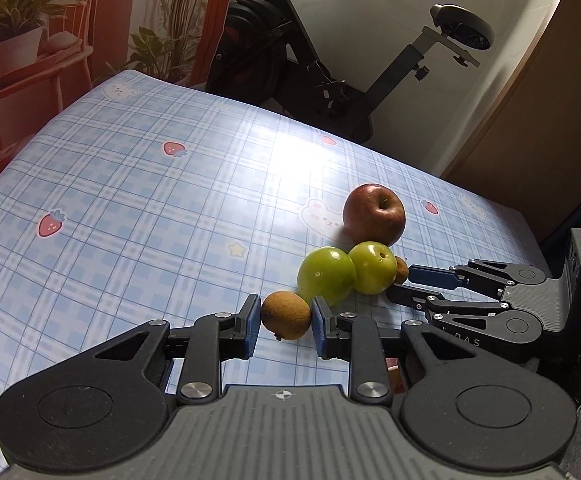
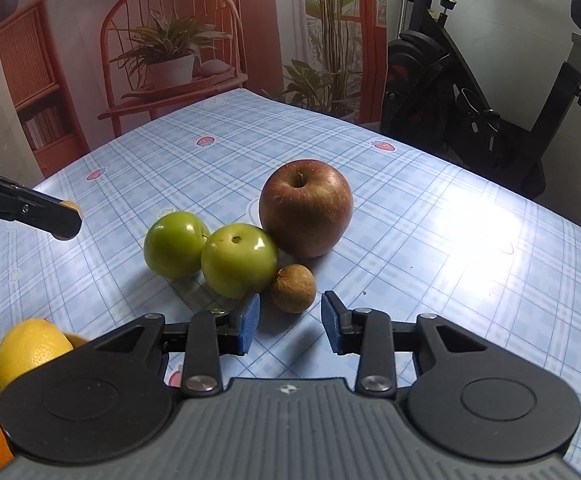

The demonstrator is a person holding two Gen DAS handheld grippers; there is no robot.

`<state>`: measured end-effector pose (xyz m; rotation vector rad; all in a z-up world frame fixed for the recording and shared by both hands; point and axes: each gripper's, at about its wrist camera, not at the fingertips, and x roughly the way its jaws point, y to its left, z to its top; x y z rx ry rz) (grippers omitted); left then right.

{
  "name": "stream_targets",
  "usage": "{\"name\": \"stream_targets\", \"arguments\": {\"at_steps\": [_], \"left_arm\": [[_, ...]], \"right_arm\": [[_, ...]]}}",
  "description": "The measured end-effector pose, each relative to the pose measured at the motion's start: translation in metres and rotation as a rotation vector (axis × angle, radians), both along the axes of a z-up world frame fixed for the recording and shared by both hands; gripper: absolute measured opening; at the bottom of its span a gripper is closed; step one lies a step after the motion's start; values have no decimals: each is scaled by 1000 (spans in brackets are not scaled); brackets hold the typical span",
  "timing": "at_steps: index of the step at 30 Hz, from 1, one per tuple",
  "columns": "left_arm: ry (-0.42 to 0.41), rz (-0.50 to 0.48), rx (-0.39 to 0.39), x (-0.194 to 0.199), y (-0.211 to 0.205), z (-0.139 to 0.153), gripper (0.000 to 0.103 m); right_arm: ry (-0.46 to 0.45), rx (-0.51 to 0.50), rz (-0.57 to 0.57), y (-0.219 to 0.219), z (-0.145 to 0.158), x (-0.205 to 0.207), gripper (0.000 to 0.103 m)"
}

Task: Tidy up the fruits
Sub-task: 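Close the right tool fingers on the small brown fruit and lift it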

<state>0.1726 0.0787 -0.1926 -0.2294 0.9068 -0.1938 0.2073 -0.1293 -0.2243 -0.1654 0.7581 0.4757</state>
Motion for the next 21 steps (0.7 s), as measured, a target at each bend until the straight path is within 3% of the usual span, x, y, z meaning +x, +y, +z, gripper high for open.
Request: {"name": "stream_targets", "arguments": {"at_steps": [10,14,21], "left_arm": [[7,-27,-25,2,-6,-10,29],[8,-39,-27,-5,-7,-13,29],[16,-61,-36,-12,-11,-14,29]], "right_arm": [[-19,-91,69,11,-7,4,37],[-29,-114,75,15,-6,3,30],[-29,-73,52,8,3,-7,28]]}}
